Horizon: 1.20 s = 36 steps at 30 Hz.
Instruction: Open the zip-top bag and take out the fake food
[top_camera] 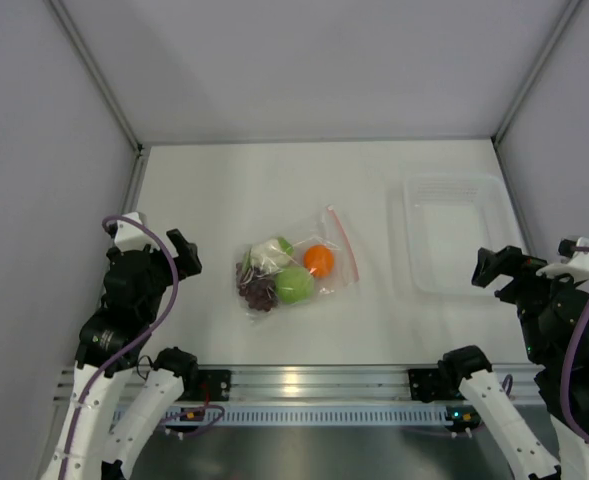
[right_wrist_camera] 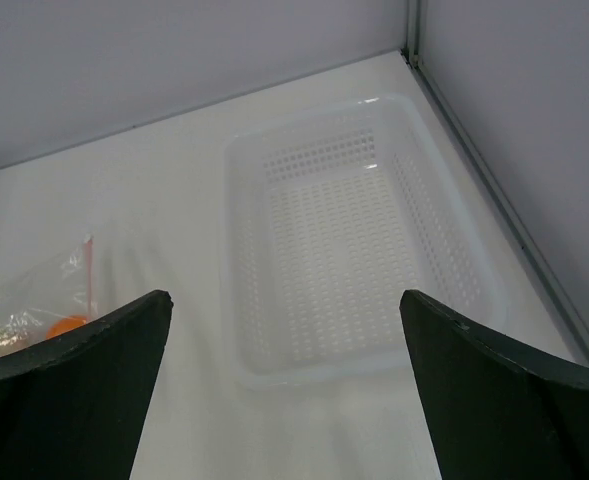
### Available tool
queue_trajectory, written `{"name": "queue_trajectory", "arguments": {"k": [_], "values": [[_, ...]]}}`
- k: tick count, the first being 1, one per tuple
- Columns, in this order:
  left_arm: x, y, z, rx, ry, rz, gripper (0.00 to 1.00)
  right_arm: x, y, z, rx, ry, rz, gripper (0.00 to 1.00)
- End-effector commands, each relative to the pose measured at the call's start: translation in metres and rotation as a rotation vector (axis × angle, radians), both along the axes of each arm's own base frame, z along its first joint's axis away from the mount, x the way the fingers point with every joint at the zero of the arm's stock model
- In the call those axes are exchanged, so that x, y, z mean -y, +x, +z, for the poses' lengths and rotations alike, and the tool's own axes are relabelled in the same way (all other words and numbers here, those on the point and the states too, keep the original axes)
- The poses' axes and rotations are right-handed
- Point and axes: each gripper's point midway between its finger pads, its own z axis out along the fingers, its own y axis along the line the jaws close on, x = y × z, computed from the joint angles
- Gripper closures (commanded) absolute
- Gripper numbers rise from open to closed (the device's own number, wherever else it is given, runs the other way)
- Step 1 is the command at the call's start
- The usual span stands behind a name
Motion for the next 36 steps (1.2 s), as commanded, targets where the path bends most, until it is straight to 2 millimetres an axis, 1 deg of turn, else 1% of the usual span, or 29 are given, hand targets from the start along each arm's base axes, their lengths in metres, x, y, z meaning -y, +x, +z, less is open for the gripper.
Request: {"name": "queue_trajectory", "arguments": {"k": [1,6,10,11,13,14,15,16,17,18,19,22,23,25,26,27,28,29,30,31,32,33,34,35,36], "values": [[-0.001,0.005,0.011,0.055,-0.015,0.013,0.02,0.0,-0.003,0.002,0.0,0.005,0.007,0.01],[-0.004,0.005,0.01,0.054,-0.009,0.032,0.02,-0.004,0.0,-0.001,-0.007,0.014,0.02,0.01],[-0.004,0.005,0.01,0.054,-0.009,0.032,0.02,-0.015,0.004,-0.005,-0.015,0.027,0.072,0.01],[-0.004,0.005,0.01,0.054,-0.009,0.032,0.02,-0.026,0.008,-0.009,-0.03,0.033,0.128,0.01],[-0.003,0.005,0.01,0.055,-0.01,0.029,0.02,-0.043,0.012,-0.011,-0.035,0.053,0.212,0.01],[-0.003,0.005,0.011,0.058,-0.012,0.028,0.02,-0.063,0.015,-0.018,-0.063,0.068,0.31,0.01],[-0.003,0.005,0.01,0.052,-0.011,0.025,0.02,-0.072,0.016,-0.02,-0.069,0.079,0.357,0.01],[-0.003,0.005,0.009,0.052,-0.012,0.025,0.02,-0.082,0.019,-0.017,-0.051,0.096,0.403,0.01],[-0.003,0.005,0.009,0.051,-0.012,0.027,0.02,-0.097,0.02,-0.025,-0.074,0.134,0.475,0.01],[-0.002,0.005,0.01,0.055,-0.015,0.024,0.02,-0.105,0.022,-0.027,-0.072,0.155,0.508,0.01],[-0.003,0.005,0.009,0.053,-0.013,0.027,0.02,-0.119,0.026,-0.032,-0.07,0.184,0.57,0.01],[-0.003,0.005,0.009,0.053,-0.015,0.029,0.02,-0.139,0.035,-0.041,-0.09,0.253,0.644,0.01],[-0.003,0.005,0.009,0.053,-0.015,0.029,0.02,-0.148,0.042,-0.049,-0.114,0.287,0.668,0.01],[-0.002,0.005,0.009,0.052,-0.017,0.025,0.02,-0.155,0.052,-0.059,-0.141,0.32,0.681,0.01],[-0.001,0.005,0.009,0.052,-0.021,0.02,0.02,-0.162,0.062,-0.07,-0.166,0.354,0.689,0.01],[-0.001,0.005,0.009,0.053,-0.022,0.018,0.02,-0.166,0.067,-0.076,-0.184,0.371,0.697,0.02],[0.0,0.005,0.008,0.049,-0.021,0.016,0.02,-0.175,0.073,-0.091,-0.24,0.393,0.723,0.03],[0.001,0.005,0.009,0.05,-0.023,0.011,0.02,-0.181,0.08,-0.089,-0.23,0.421,0.74,0.05],[0.001,0.006,0.007,0.045,-0.022,0.01,0.02,-0.186,0.085,-0.092,-0.24,0.438,0.752,0.08],[0.002,0.006,0.008,0.046,-0.025,0.009,0.02,-0.19,0.089,-0.097,-0.258,0.452,0.76,0.1],[0.002,0.006,0.008,0.046,-0.026,0.004,0.02,-0.195,0.097,-0.109,-0.307,0.477,0.756,0.12],[0.003,0.007,0.007,0.041,-0.026,0.002,0.02,-0.201,0.103,-0.107,-0.295,0.479,0.769,0.17],[0.004,0.007,0.007,0.041,-0.027,-0.003,0.02,-0.204,0.108,-0.11,-0.307,0.483,0.77,0.2],[0.004,0.007,0.006,0.036,-0.025,-0.003,0.02,-0.209,0.116,-0.123,-0.355,0.49,0.762,0.22],[0.005,0.007,0.006,0.038,-0.027,-0.006,0.02,-0.216,0.12,-0.126,-0.362,0.488,0.778,0.25]]}}
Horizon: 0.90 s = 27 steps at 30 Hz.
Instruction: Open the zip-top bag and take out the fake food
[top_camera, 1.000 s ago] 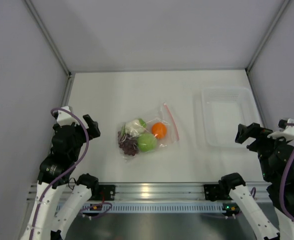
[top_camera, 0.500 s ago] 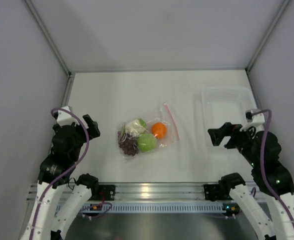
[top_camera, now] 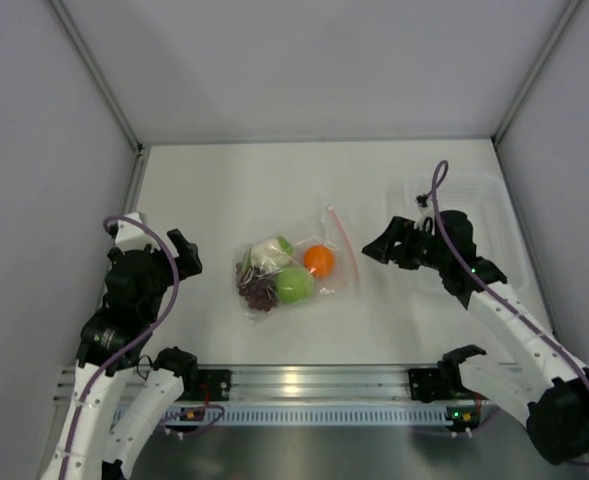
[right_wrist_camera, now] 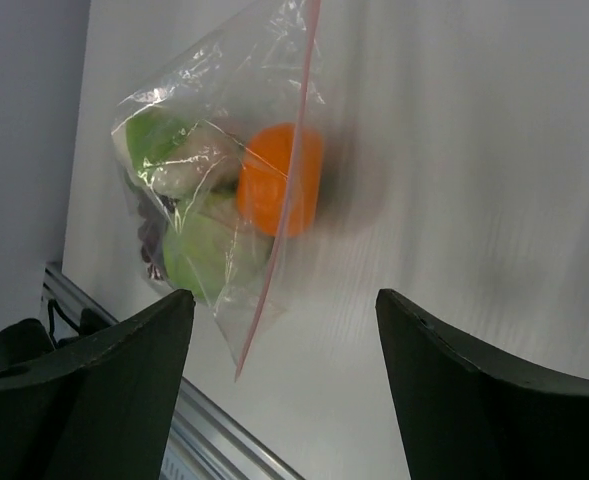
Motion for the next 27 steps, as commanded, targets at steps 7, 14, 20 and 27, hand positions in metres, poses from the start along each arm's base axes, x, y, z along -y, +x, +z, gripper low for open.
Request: {"name": "queue_trajectory", "arguments": {"k": [7,14,20,27], "values": [[0.009,0.008,0.009,0.04,-0.023,-0.036,0.02,-0.069,0.059,-0.015,-0.04,0.021,0.144,0.3],[0.013,0.008,0.007,0.037,-0.028,-0.057,0.02,-0.103,0.09,-0.046,-0.115,0.042,0.236,0.39],[0.015,0.008,0.008,0.039,-0.032,-0.068,0.02,-0.126,0.103,-0.061,-0.152,0.049,0.289,0.56],[0.017,0.009,0.008,0.041,-0.035,-0.079,0.02,-0.129,0.104,-0.059,-0.125,0.021,0.282,0.94]]}}
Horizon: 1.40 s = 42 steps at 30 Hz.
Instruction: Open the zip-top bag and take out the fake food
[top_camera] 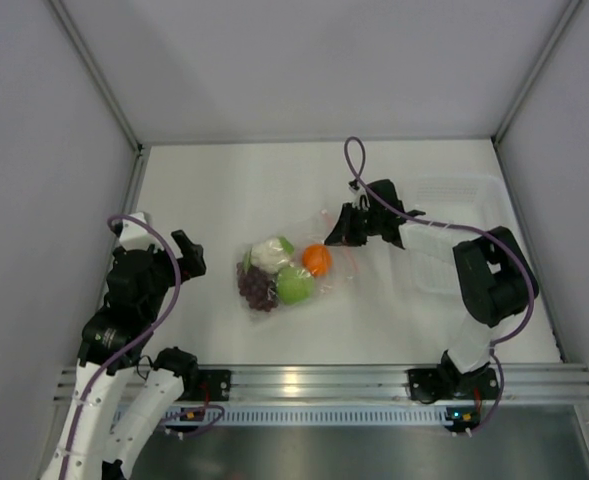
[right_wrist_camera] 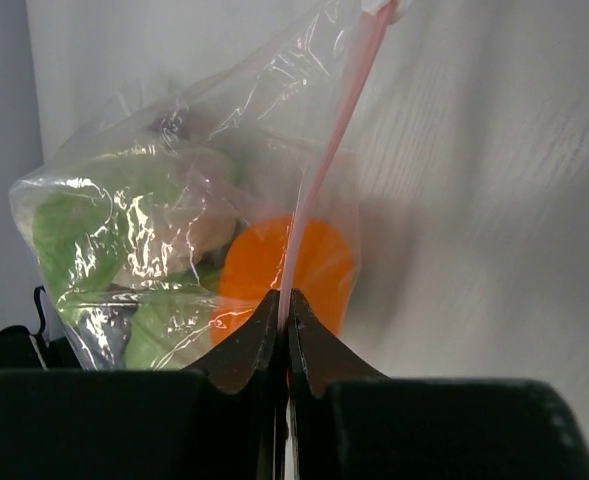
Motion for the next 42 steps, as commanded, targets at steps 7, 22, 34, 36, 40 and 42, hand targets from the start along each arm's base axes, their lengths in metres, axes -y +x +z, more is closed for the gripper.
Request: {"name": "queue_trajectory", "arguments": {"k": [7,22,34,36,40,42], "values": [[0.006,0.008,0.011,0.048,-0.014,-0.024,0.02,-0.011,0.008,0.086,0.344,0.034,0.076,1.0],[0.007,0.006,0.026,0.094,-0.018,-0.035,0.02,-0.022,-0.095,0.235,0.844,-0.044,0.462,1.0],[0.12,-0.062,0.111,0.426,-0.15,-0.817,0.02,-0.01,-0.18,0.304,1.077,-0.167,0.649,1.0],[0.141,-0.088,0.115,0.459,-0.179,-1.016,0.02,-0.008,-0.189,0.315,1.1,-0.144,0.661,1.0],[0.151,-0.104,0.14,0.556,-0.196,-1.129,0.02,-0.005,-0.218,0.325,1.124,-0.087,0.757,1.0],[0.153,-0.105,0.147,0.566,-0.215,-1.153,0.02,-0.004,-0.233,0.326,1.124,-0.061,0.815,1.0]]}}
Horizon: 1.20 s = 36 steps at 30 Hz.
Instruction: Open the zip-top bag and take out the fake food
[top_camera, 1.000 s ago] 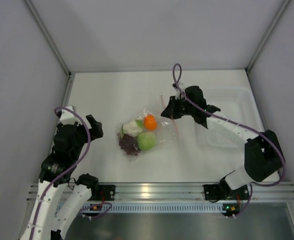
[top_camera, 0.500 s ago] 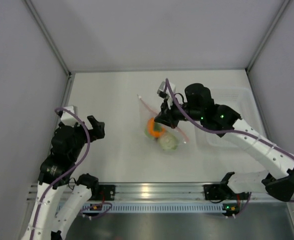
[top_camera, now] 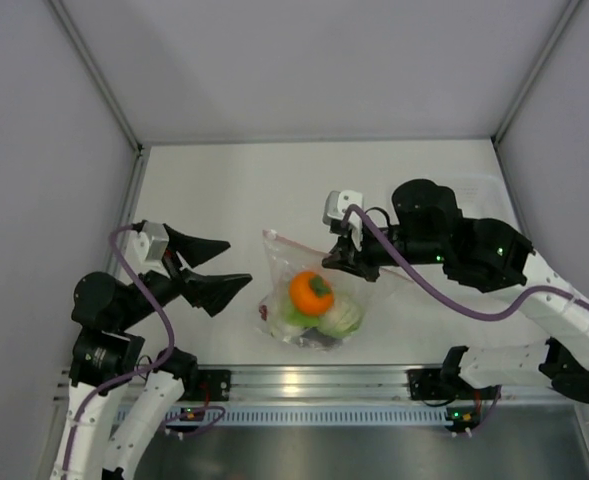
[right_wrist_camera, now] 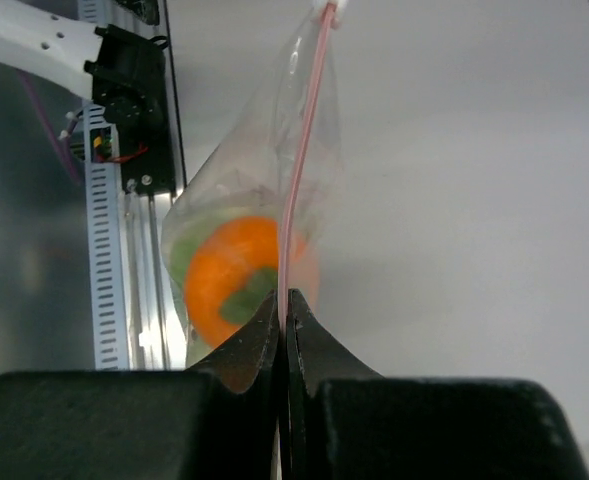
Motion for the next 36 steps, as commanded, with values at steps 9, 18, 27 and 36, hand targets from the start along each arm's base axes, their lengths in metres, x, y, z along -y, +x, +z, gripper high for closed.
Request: {"name": "queue_trajectory", "arguments": {"k": [9,18,27,36], "values": [[0.032,-0.027,0.058,0.198,-0.052,-0.349,0.02,0.013,-0.061,0.061,0.079,0.155,0.218,1.0],[0.063,-0.06,0.066,0.292,-0.07,-0.597,0.19,0.018,-0.075,0.082,0.107,0.238,0.265,1.0],[0.086,-0.072,0.065,0.321,-0.086,-0.675,0.57,0.027,-0.08,0.086,0.108,0.272,0.257,1.0],[0.09,-0.084,0.075,0.356,-0.111,-0.706,0.68,0.026,-0.071,0.076,0.098,0.256,0.208,1.0]]}}
